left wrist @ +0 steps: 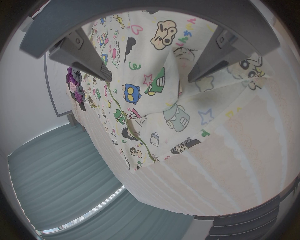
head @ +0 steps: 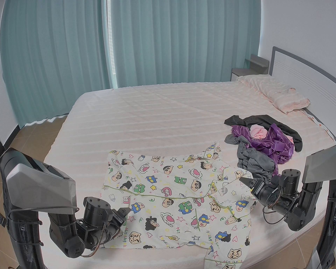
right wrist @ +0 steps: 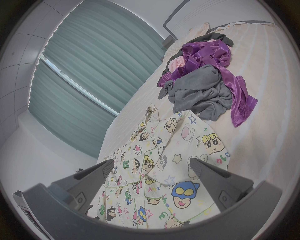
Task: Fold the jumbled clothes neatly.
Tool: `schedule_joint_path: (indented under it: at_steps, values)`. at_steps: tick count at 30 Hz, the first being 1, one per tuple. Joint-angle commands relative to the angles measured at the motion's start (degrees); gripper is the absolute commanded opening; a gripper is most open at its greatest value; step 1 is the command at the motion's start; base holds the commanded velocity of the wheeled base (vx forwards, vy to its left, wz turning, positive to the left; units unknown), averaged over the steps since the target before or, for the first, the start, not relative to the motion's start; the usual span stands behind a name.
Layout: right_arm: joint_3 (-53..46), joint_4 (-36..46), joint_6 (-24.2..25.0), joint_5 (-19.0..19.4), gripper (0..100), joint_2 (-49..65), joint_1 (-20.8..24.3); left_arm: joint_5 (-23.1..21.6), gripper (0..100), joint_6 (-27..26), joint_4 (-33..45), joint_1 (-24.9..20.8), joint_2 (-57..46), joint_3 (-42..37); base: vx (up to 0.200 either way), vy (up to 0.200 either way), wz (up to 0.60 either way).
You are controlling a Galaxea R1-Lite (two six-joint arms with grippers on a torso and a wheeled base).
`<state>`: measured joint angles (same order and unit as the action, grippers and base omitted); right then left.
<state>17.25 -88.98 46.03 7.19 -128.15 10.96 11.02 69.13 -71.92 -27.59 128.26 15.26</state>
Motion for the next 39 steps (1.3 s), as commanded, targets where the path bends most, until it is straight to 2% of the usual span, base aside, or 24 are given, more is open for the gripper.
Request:
schedule_joint_path:
  at_steps: [1, 2, 13, 19, 20, 26, 33, 39]
  values:
    - [0.0, -0.4, 0.0, 0.1, 100, -0.1, 0.0, 0.8, 100, -0.1, 0.6, 0.1, 0.2, 1.3, 0.0, 0.0, 0.0]
    - [0.0, -0.4, 0.0, 0.1, 100, -0.1, 0.0, 1.2, 0, -0.1, 0.7, 0.1, 0.3, 1.3, 0.0, 0.0, 0.0]
    - [0.0, -0.4, 0.0, 0.1, 100, 0.0, 0.0, 4.9, 0, -1.7, 1.6, 1.8, -0.3, 0.2, 0.0, 0.0, 0.0]
    - [-0.1, -0.4, 0.0, 0.0, 100, 0.1, 0.0, 7.0, 0, -6.7, 0.9, 4.6, -2.3, 0.0, 0.0, 0.0, 0.0]
    - [-0.2, -0.4, 0.0, 0.0, 100, 0.2, 0.1, 7.3, 0, -10.3, 0.6, 6.1, -3.9, 0.5, 0.0, 0.0, 0.0]
    - [-0.2, -0.4, 0.0, 0.0, 100, 0.4, 0.0, 6.7, 0, -16.3, 0.2, 10.4, -5.6, 2.5, 0.0, 0.0, 0.0]
    - [-0.2, -0.4, 0.0, 0.0, 100, 0.4, 0.1, 6.6, 0, -18.7, 0.1, 13.4, -1.1, 5.4, 0.0, 0.0, 0.0]
    - [-0.2, -0.4, 0.0, 0.0, 100, 0.4, 0.0, 3.8, 0, -19.8, -1.8, 16.2, 3.8, 9.3, 0.0, 0.0, 0.0]
